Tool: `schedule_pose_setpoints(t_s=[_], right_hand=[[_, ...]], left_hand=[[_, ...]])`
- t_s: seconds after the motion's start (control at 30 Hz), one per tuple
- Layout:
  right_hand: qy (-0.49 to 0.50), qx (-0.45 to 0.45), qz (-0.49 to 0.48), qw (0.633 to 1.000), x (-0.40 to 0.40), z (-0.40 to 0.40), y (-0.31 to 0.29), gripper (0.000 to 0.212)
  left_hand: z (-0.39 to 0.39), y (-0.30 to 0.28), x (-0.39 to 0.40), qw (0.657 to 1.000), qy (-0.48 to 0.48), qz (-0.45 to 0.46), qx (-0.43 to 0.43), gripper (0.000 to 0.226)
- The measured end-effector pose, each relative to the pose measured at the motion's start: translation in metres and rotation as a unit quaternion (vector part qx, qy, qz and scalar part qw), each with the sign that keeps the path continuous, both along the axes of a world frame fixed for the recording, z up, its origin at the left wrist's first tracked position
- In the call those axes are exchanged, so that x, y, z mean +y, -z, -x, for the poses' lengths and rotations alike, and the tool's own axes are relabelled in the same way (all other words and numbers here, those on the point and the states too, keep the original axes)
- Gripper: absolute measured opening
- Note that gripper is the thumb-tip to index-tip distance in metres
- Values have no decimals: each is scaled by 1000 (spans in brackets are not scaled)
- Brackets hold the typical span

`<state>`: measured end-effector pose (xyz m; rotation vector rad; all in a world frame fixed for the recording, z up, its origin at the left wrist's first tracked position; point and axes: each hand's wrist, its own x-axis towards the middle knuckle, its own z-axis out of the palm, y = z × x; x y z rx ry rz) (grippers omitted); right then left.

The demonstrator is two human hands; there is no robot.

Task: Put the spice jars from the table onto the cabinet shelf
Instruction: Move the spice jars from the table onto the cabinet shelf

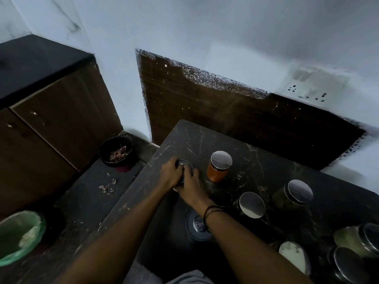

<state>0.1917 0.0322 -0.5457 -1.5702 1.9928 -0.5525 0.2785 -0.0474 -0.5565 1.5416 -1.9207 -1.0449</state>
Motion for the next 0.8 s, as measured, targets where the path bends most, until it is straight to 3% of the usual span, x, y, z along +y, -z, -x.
schedule_pose_setpoints(t_s=[0.13,0.3,0.43,0.6,0.7,0.8], right_hand=[[43,-32,101,993,-3,8,-8,96],[110,-246,235,934,-2,34,-31,87],[126,-430,218,867,1,59,-52,64],[145,-576,167,787,3,75,-61,44],[172,-658,120,723,10,74,-61,47],[187,-676,69,710,19,71,-59,48]], left_hand=[[0,-14,-1,998,-43,3,43,17],[-4,-45,1,977,-105,-20,184,40],[-5,-56,8,953,-77,-47,288,34],[-1,-60,16,924,-8,-116,365,19],[4,-62,26,911,34,-174,373,34],[11,-63,37,904,42,-189,381,57]])
